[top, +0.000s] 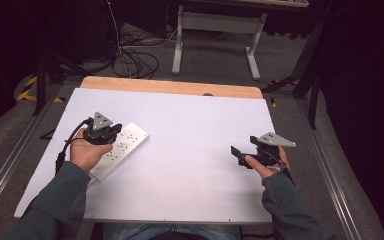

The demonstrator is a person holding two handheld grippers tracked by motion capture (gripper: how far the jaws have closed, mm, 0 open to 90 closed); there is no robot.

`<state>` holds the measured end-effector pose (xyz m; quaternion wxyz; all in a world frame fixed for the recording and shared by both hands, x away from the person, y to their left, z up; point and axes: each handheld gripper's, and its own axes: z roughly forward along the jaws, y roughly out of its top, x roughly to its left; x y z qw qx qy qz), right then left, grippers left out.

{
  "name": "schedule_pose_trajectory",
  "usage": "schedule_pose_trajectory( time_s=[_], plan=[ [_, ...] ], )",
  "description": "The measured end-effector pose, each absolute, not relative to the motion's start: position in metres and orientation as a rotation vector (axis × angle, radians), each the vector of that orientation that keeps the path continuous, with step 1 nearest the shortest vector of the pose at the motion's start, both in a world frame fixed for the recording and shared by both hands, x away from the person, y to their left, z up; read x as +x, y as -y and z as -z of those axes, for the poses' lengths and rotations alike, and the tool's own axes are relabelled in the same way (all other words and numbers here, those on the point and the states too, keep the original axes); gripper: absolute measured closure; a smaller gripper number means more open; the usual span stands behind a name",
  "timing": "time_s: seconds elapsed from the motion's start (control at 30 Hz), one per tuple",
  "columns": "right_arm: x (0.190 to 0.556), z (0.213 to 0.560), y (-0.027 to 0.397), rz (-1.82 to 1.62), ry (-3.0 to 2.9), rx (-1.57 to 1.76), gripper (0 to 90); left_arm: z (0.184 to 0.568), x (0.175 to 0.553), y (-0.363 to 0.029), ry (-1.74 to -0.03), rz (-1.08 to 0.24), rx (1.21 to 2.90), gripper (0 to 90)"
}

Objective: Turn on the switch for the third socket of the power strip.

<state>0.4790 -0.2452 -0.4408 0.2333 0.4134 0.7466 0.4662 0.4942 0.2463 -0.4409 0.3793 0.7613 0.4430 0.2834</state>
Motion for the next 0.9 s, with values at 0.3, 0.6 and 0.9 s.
schedule_pose_trajectory(
  time_s=[0.3,0.6,0.9],
  plan=[
    [0.479,0.441,0.245,-1.275,-2.052,1.134,13.5,0.442,0.5,-0.242,-1.123,-0.719,1.969,90.0],
    [0.479,0.441,0.246,-1.275,-2.051,1.133,13.5,0.444,0.506,-0.239,-1.133,-0.693,1.999,90.0],
    [0.478,0.441,0.245,-1.272,-2.052,1.129,13.5,0.448,0.511,-0.238,-1.167,-0.684,2.035,90.0]
  ],
)
